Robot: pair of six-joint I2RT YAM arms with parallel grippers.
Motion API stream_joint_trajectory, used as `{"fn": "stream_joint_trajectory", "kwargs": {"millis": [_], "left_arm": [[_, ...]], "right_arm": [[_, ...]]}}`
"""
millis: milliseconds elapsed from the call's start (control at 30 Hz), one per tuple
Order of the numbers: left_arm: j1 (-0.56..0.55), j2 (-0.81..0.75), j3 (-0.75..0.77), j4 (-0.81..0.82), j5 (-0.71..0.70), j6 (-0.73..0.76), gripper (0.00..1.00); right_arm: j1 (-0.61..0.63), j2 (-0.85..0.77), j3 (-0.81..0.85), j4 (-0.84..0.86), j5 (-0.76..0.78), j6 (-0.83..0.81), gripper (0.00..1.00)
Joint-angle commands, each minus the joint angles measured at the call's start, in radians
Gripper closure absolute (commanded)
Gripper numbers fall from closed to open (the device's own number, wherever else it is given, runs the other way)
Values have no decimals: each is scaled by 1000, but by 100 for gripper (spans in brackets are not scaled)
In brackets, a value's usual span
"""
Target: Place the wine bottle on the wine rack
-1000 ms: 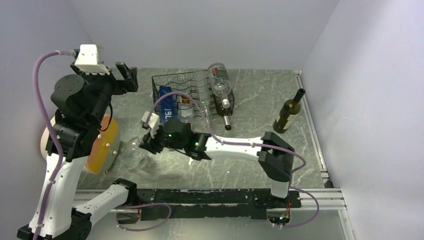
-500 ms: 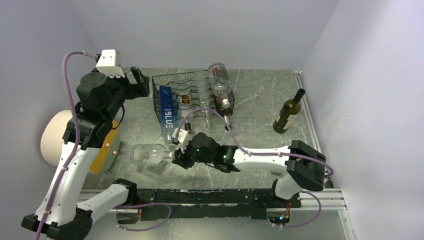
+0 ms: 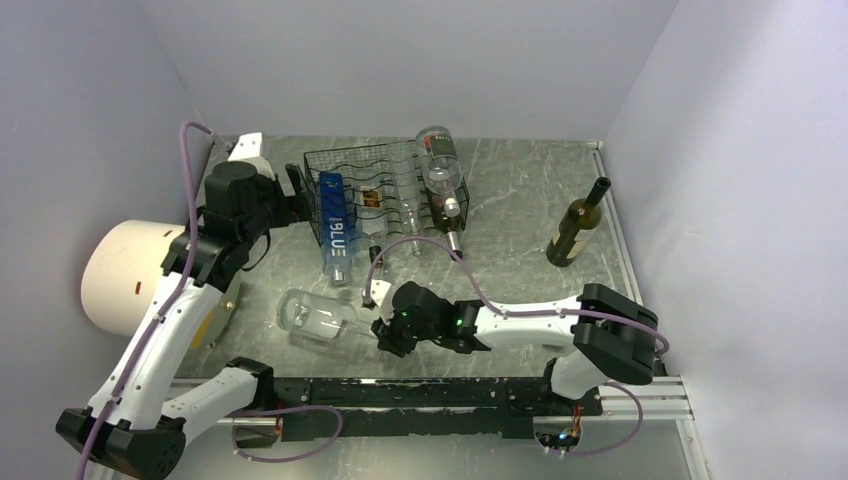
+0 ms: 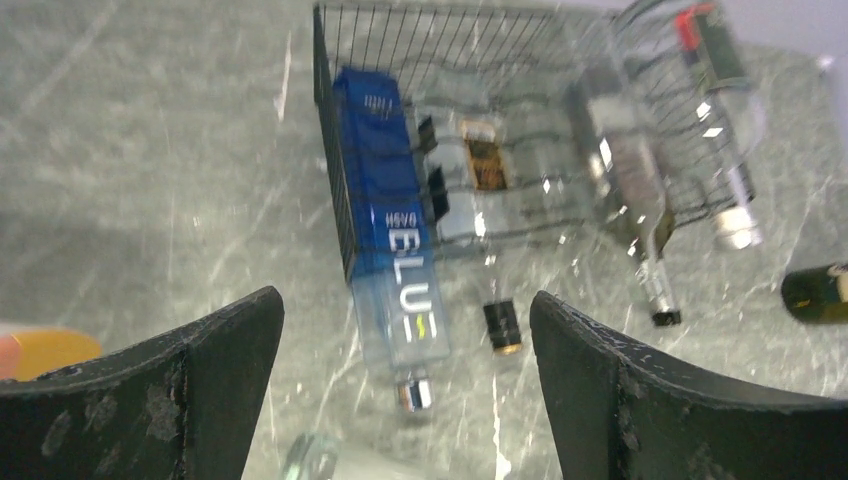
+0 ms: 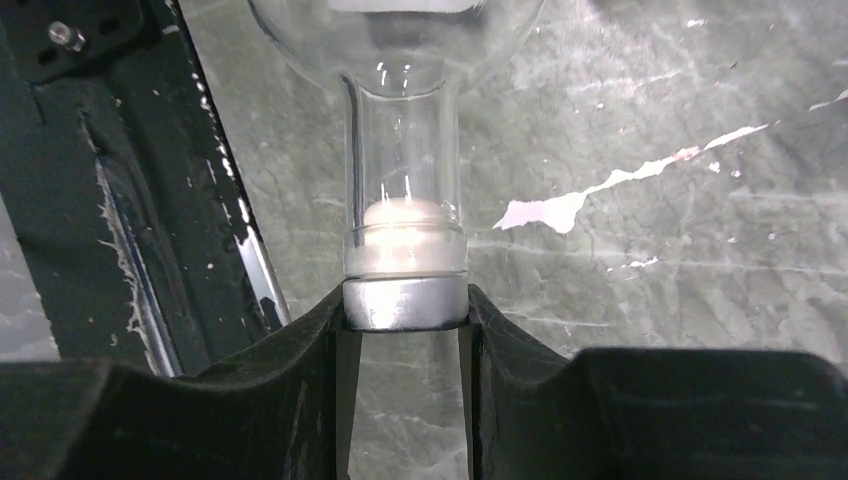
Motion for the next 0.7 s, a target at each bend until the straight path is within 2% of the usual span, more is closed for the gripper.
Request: {"fn": "stream_joint_trajectory", "kwargs": {"millis": [0, 167, 233, 400, 500, 667], "left_arm": [[10, 8, -77, -85, 49, -88, 3], [11, 13, -136, -120, 35, -117, 3], [12, 17, -154, -129, 9, -127, 3], [16, 14, -182, -100, 13, -125, 3], [17, 15, -181, -94, -6, -117, 3], [19, 15, -162, -92, -22, -90, 3]], "right_arm": [[-9, 33, -3, 16, 25, 11, 100], [-9, 84, 5, 10, 34, 2, 99], [-10, 95, 20, -6, 53, 12, 83], [-9, 94, 59, -32, 60, 3, 57], [-9, 108, 81, -42, 57, -5, 49], [-9, 200, 179, -129, 36, -41, 44]]}}
